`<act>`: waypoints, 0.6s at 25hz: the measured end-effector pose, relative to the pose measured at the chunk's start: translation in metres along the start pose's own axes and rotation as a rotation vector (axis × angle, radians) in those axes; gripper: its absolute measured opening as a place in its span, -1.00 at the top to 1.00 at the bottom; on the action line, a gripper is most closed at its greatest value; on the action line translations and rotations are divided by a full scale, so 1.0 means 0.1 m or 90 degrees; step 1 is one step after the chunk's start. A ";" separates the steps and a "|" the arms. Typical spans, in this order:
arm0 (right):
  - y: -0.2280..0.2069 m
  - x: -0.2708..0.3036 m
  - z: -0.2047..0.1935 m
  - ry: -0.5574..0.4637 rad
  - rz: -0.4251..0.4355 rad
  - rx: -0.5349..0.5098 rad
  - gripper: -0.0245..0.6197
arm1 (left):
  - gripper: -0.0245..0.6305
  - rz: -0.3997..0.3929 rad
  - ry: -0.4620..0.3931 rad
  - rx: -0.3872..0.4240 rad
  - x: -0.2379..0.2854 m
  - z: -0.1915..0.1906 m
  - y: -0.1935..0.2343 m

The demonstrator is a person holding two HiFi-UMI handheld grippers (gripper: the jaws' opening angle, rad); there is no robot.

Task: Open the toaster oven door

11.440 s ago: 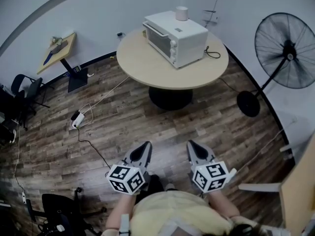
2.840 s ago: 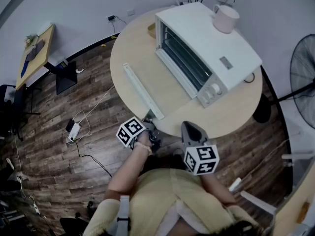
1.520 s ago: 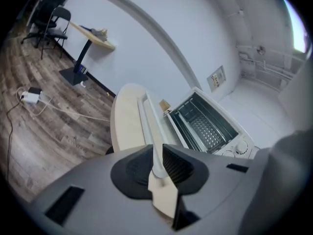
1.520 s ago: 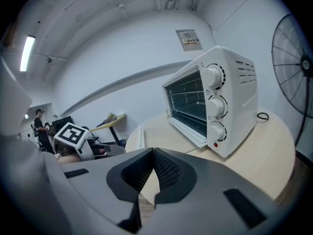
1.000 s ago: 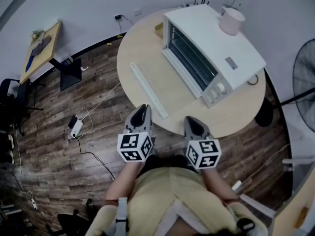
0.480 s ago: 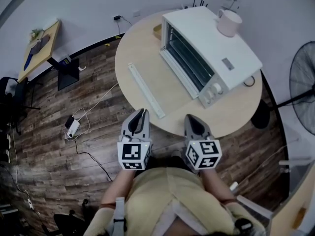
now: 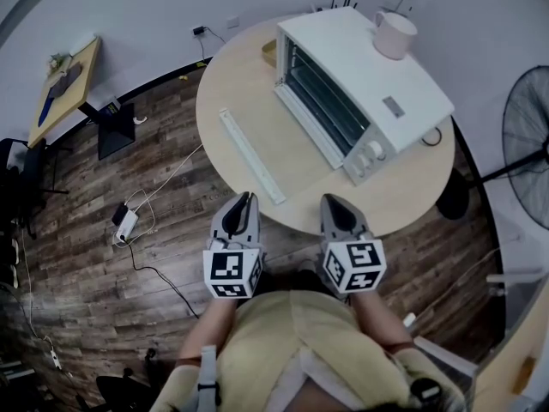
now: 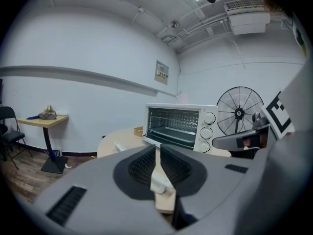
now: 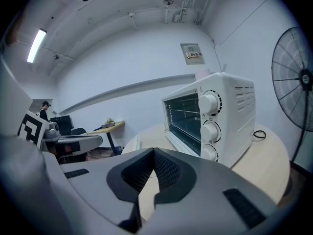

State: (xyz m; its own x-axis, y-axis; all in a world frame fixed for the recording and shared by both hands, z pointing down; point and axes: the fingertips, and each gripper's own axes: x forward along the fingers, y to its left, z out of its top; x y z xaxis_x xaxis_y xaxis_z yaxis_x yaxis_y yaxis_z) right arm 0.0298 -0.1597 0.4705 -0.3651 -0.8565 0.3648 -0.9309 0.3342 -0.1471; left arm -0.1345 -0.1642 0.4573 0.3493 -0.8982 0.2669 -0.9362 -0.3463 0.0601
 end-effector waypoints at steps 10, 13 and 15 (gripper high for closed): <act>-0.04 0.02 -0.02 -0.001 -0.008 0.002 0.92 | 0.83 -0.007 0.009 -0.027 0.03 -0.03 -0.03; -0.04 0.02 -0.01 -0.002 -0.011 0.002 0.92 | 0.83 -0.011 0.013 -0.035 0.04 -0.06 -0.04; -0.05 0.02 -0.01 -0.002 -0.011 0.002 0.92 | 0.83 -0.013 0.016 -0.039 0.04 -0.07 -0.04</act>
State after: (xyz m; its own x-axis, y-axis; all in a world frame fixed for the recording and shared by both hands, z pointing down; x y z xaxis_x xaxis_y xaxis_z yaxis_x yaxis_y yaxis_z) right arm 0.0340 -0.1630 0.4725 -0.3487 -0.8632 0.3652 -0.9372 0.3178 -0.1437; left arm -0.1295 -0.1646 0.4654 0.3687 -0.8834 0.2893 -0.9295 -0.3470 0.1250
